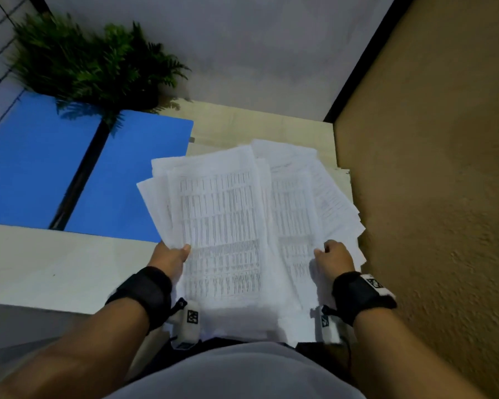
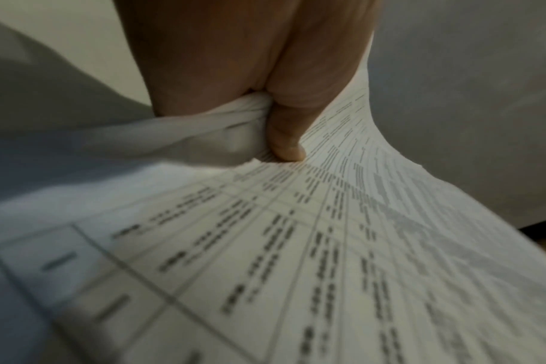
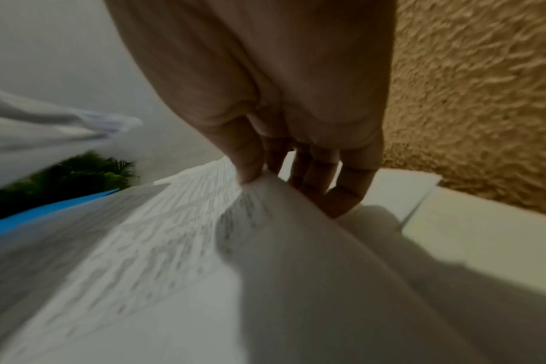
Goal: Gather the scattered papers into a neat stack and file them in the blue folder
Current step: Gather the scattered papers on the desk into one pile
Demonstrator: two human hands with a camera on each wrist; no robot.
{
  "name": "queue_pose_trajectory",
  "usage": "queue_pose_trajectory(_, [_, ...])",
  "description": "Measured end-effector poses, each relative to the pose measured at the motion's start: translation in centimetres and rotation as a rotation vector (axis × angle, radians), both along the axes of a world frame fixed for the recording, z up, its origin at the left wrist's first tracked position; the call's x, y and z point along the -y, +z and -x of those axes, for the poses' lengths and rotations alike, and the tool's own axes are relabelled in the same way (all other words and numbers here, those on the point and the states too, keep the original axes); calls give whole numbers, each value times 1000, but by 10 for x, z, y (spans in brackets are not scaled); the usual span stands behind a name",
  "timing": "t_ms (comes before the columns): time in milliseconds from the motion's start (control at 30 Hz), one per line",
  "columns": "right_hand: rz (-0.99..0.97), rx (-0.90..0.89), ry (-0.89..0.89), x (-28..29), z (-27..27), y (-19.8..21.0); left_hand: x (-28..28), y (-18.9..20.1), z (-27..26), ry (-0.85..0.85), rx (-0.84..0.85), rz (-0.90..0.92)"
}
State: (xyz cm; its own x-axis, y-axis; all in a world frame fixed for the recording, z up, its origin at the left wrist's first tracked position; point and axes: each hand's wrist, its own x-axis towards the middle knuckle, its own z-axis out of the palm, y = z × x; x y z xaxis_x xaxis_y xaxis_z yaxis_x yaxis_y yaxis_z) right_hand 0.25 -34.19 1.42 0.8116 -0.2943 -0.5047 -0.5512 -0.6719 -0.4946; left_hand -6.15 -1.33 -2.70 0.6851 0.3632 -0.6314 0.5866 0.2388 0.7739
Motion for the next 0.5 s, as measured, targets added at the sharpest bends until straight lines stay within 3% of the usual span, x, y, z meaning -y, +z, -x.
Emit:
queue_pose_trajectory(100, [-211,26,-197,-12,21,6,6,-7,-3,-58,-27,-82])
queue_pose_trajectory(167, [-252,16,-258,-10,25,9,9,-9,-5,-107,-38,-126])
queue_pose_trajectory(333, [-164,169,-242,19,19,25,18,-5,-7,-170,-62,-201])
queue_pose_trajectory(500, [169,251,-165,44,23,54,27,5,-4,-208,-43,-240])
